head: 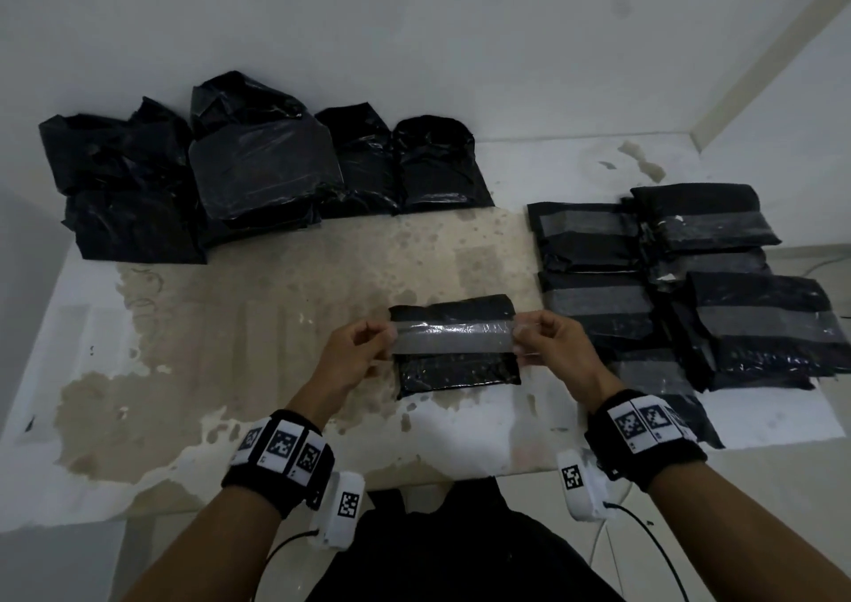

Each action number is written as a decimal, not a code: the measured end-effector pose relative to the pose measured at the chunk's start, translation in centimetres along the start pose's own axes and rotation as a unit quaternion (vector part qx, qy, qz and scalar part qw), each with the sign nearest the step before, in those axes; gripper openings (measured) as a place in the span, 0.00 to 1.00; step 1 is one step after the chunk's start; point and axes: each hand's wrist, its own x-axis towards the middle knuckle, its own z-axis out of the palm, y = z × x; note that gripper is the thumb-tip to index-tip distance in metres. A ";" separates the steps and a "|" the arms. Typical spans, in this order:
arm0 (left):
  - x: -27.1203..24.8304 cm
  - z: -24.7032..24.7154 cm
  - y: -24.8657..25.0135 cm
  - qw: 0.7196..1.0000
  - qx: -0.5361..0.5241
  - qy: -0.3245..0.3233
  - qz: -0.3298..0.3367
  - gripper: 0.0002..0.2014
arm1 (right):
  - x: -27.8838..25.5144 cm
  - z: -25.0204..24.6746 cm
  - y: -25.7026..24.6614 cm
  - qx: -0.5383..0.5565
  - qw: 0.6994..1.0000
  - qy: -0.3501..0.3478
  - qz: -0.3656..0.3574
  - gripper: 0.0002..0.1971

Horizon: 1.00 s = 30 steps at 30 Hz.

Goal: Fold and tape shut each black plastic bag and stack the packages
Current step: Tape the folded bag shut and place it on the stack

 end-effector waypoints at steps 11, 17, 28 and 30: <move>-0.2 0.6 -2.3 0.999 0.009 0.026 -0.023 0.04 | 1.0 0.5 0.7 0.009 0.997 0.074 -0.029 0.07; 0.4 0.6 -2.8 0.999 0.018 0.030 -0.023 0.05 | 1.0 0.3 1.9 -0.014 0.996 0.082 -0.022 0.07; 1.4 1.0 -3.7 0.998 0.037 0.038 -0.025 0.06 | 1.4 0.6 4.2 -0.024 0.995 0.095 -0.013 0.09; 1.5 1.0 -4.0 0.998 0.040 0.041 -0.028 0.07 | 1.6 0.7 4.4 -0.027 0.995 0.094 -0.012 0.09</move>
